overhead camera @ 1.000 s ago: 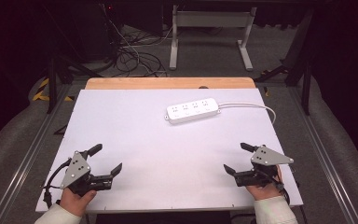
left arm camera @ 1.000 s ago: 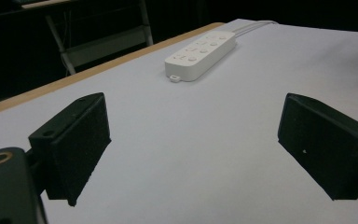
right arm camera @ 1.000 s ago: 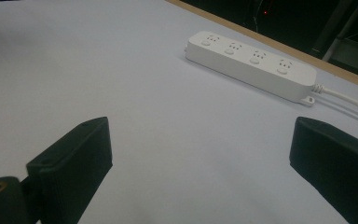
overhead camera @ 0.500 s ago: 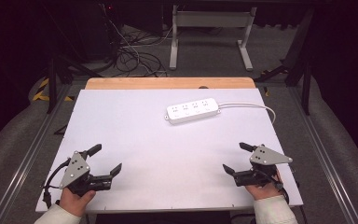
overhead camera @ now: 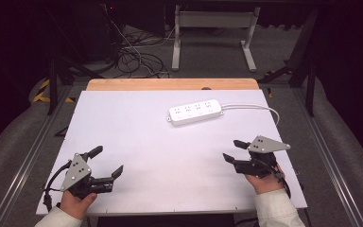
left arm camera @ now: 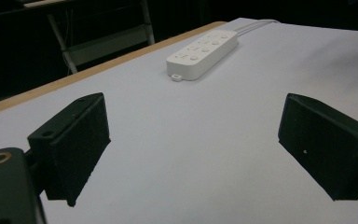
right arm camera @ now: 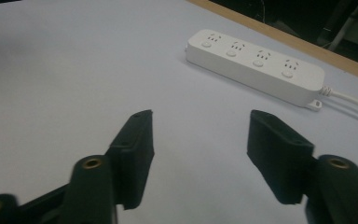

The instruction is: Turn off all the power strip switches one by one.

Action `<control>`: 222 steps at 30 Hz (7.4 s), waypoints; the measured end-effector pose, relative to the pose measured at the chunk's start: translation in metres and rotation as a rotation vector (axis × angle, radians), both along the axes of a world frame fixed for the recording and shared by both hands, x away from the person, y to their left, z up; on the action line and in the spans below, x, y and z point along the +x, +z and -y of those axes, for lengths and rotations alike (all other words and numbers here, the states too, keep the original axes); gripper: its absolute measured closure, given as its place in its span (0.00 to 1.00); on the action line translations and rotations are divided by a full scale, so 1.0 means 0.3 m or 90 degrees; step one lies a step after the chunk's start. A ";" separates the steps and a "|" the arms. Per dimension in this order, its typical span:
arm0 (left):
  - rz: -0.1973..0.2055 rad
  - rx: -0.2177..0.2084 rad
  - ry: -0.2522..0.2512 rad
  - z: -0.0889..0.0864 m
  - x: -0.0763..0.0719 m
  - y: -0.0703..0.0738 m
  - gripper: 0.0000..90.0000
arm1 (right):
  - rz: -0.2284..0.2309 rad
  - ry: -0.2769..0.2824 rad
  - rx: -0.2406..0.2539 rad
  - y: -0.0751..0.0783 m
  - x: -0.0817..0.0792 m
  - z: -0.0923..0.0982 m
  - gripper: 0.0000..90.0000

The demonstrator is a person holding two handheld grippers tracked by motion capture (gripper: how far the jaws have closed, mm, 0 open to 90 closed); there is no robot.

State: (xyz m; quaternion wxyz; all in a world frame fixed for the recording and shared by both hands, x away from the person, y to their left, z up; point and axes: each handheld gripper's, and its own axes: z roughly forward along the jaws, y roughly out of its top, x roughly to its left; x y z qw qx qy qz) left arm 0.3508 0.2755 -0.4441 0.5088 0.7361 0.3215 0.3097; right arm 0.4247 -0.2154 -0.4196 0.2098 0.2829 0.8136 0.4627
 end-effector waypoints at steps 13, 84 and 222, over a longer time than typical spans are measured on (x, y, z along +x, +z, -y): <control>-0.003 -0.005 -0.001 -0.001 0.001 -0.002 0.10 | -0.023 0.003 -0.005 0.059 0.092 -0.091 1.00; -0.010 0.005 -0.001 -0.007 0.000 -0.015 0.12 | -0.092 -0.045 -0.046 -0.123 0.598 -0.534 1.00; -0.010 0.013 -0.006 -0.005 -0.004 -0.011 0.12 | -0.060 -0.126 -0.068 -0.159 0.613 -0.462 1.00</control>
